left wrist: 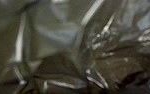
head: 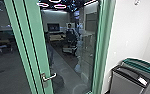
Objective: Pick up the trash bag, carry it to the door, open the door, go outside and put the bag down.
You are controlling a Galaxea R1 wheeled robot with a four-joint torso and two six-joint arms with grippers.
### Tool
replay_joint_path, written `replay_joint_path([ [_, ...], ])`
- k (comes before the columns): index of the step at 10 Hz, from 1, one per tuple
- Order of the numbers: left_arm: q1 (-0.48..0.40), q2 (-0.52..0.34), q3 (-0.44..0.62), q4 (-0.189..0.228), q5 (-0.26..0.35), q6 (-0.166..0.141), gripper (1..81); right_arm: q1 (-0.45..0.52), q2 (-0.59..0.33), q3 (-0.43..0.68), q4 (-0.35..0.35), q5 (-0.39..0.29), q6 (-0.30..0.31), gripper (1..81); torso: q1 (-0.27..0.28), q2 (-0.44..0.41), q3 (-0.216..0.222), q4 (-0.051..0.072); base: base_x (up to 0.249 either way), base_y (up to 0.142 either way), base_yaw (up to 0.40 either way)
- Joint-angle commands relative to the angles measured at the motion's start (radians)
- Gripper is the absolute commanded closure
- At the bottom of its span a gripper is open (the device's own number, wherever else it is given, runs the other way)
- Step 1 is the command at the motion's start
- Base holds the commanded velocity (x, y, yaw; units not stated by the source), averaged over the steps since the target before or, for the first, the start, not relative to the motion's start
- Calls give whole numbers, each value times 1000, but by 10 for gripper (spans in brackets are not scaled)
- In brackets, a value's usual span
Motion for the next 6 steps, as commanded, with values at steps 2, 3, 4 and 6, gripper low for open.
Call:
replay_joint_path([
  [2, -66, 2, 5, 7, 61, 9, 811, 53, 7, 2, -7, -62, -4, 10, 0, 0, 0, 0, 159, 0, 0],
  [3, -64, 0, 3, 7, 61, 9, 811, 53, 5, 2, -7, -62, -4, 10, 0, 0, 0, 0, 159, 0, 0],
  [4, -64, 0, 3, 7, 61, 9, 811, 53, 5, 2, -7, -62, -4, 10, 0, 0, 0, 0, 158, 0, 0],
  [6, -66, 0, 5, 6, 61, 9, 811, 53, 7, 2, -7, -60, -4, 10, 0, 0, 0, 0, 152, 0, 0],
])
